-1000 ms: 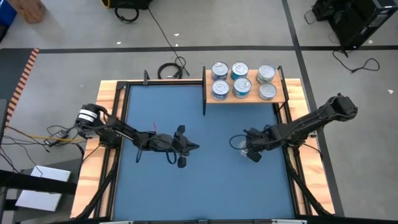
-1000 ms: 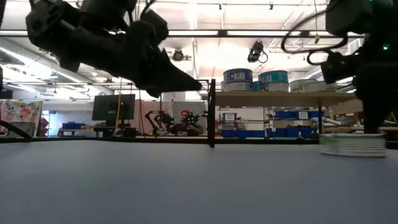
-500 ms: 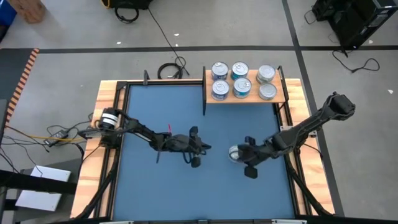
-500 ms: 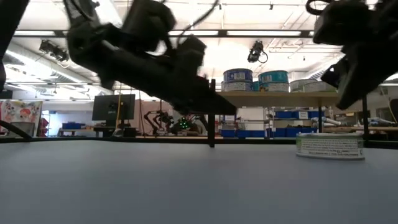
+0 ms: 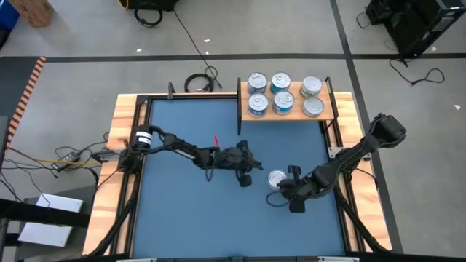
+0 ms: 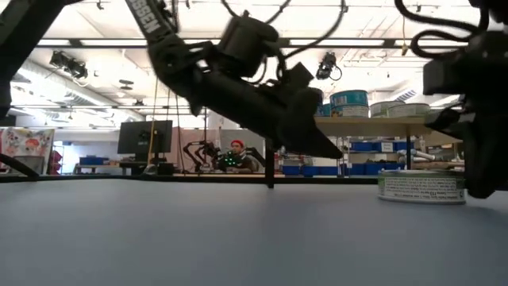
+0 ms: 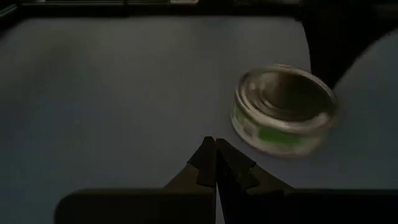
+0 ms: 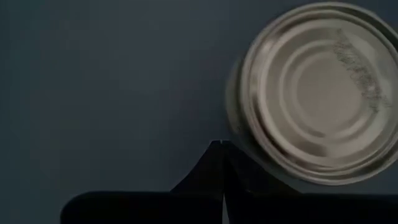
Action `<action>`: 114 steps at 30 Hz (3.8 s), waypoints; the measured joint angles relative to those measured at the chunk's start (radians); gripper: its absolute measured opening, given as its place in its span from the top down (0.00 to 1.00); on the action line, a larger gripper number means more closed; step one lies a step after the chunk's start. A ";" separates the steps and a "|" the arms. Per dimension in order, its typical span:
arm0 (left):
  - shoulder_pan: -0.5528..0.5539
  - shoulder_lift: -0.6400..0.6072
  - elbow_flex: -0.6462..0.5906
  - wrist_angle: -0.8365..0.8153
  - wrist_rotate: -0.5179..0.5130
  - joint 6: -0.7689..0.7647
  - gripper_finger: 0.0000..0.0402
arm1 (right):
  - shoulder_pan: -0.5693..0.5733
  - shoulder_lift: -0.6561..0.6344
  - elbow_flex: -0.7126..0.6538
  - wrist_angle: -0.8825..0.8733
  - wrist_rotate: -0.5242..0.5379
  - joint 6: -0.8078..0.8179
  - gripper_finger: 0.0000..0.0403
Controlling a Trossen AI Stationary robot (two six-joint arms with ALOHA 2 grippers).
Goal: Stack canned seafood by type on shelf
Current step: Stack the green tuna can on top of the green tuna can on the shelf
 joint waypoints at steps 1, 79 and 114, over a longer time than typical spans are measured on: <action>0.006 0.015 0.026 -0.011 0.002 0.004 0.99 | 0.000 0.008 0.001 -0.004 0.015 -0.002 0.99; -0.052 0.076 0.132 -0.152 0.107 0.130 0.99 | -0.191 0.018 0.205 -0.193 0.404 -0.127 0.68; -0.097 -0.396 -0.597 0.355 0.061 0.018 0.99 | -0.610 0.143 0.241 0.233 -0.176 -0.975 0.31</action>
